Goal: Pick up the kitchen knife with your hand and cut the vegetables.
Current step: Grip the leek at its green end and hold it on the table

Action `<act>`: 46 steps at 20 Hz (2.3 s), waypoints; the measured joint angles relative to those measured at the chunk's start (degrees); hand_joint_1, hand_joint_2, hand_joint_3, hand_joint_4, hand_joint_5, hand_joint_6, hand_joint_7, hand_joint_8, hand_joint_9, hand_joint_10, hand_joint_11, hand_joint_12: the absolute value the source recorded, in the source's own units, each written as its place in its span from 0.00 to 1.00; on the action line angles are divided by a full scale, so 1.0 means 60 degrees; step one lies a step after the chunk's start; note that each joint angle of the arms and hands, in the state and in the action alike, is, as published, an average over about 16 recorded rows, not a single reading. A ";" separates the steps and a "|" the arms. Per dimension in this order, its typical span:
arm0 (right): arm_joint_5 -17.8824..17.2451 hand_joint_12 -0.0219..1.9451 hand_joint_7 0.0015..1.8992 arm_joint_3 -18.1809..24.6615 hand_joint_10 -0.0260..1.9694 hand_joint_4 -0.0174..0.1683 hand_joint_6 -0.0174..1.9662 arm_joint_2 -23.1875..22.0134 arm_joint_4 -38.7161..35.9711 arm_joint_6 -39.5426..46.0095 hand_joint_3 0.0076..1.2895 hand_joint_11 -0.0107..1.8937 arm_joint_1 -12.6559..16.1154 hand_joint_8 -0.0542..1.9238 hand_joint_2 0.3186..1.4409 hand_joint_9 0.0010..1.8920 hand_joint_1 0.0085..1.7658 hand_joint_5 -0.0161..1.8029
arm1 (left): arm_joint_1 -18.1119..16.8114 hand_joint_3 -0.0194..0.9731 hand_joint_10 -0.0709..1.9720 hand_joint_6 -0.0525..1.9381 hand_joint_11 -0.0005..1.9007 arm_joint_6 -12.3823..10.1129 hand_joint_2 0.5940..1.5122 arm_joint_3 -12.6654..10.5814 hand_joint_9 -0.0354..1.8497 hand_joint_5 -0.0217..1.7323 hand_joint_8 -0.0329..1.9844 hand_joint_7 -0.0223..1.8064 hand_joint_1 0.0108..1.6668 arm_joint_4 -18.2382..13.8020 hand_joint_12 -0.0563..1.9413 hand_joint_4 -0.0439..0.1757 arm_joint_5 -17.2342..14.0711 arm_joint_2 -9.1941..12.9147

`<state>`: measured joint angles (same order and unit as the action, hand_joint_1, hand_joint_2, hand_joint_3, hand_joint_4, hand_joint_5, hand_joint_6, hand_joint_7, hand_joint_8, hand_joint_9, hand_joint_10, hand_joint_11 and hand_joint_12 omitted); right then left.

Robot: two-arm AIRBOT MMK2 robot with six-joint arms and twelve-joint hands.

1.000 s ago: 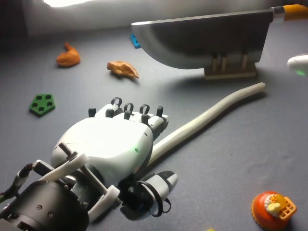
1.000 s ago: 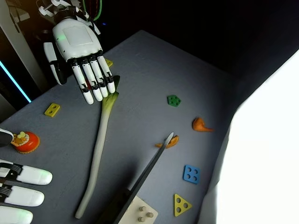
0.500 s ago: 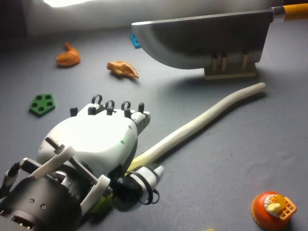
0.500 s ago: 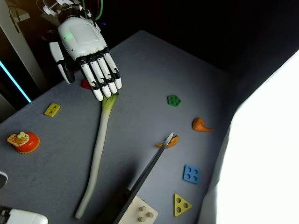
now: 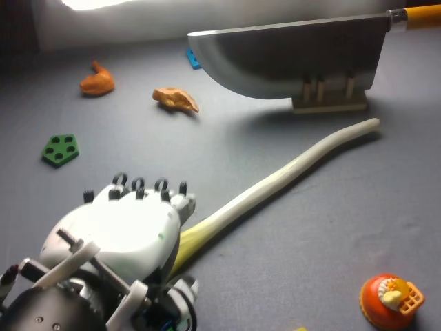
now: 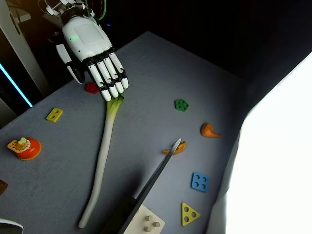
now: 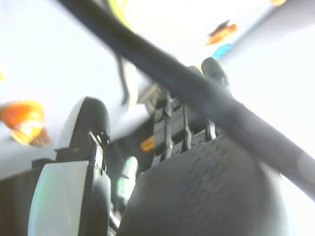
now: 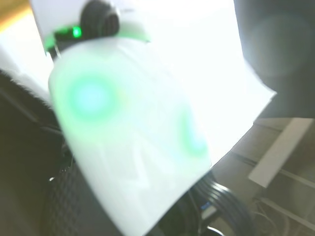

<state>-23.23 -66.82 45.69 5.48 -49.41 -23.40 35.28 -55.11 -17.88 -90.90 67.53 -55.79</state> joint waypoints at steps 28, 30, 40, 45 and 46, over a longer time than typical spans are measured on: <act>-0.1204 0.02 0.01 -0.4525 0.02 0.35 0.02 0.3597 -0.1094 0.1524 0.01 0.02 -0.1099 0.03 0.59 0.01 0.65 0.02 | 0.1975 0.04 0.04 0.02 0.01 -0.2105 0.82 -0.0039 0.11 0.15 0.01 0.13 0.53 -0.1737 0.25 0.20 0.2817 -0.1764; -0.1224 0.02 0.01 -0.4697 0.02 0.33 0.02 0.3734 -0.1095 0.1524 0.01 0.02 -0.1119 0.03 0.59 0.01 0.65 0.02 | 0.2038 0.04 0.04 0.02 0.01 -0.2114 0.82 -0.0078 0.11 0.15 0.01 0.13 0.53 -0.1768 0.25 0.20 0.2882 -0.1851; -0.1437 0.02 0.01 -0.5405 0.02 0.25 0.02 0.4319 -0.1100 0.1526 0.01 0.02 -0.1248 0.03 0.59 0.01 0.65 0.02 | 0.2143 0.04 0.04 0.02 0.01 -0.2121 0.84 -0.0433 0.10 0.14 0.01 0.12 0.52 -0.1773 0.24 0.20 0.2937 -0.2259; -0.1562 0.02 0.01 -0.5580 0.02 0.26 0.02 0.4478 -0.1102 0.1534 0.01 0.02 -0.1325 0.03 0.59 0.01 0.63 0.02 | 0.2128 0.04 0.04 0.02 0.01 -0.2120 0.84 -0.0661 0.11 0.14 0.01 0.12 0.53 -0.1767 0.24 0.20 0.2828 -0.2441; -0.1580 0.02 0.01 -0.5602 0.02 0.26 0.02 0.4501 -0.1102 0.1540 0.01 0.02 -0.1338 0.03 0.59 0.01 0.62 0.02 | 0.2123 0.04 0.04 0.02 0.01 -0.2119 0.84 -0.0704 0.11 0.14 0.01 0.12 0.53 -0.1764 0.24 0.20 0.2796 -0.2473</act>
<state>-32.71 -100.43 72.69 -1.13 -40.17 -31.43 48.01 -67.82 -22.11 -101.48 84.30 -70.63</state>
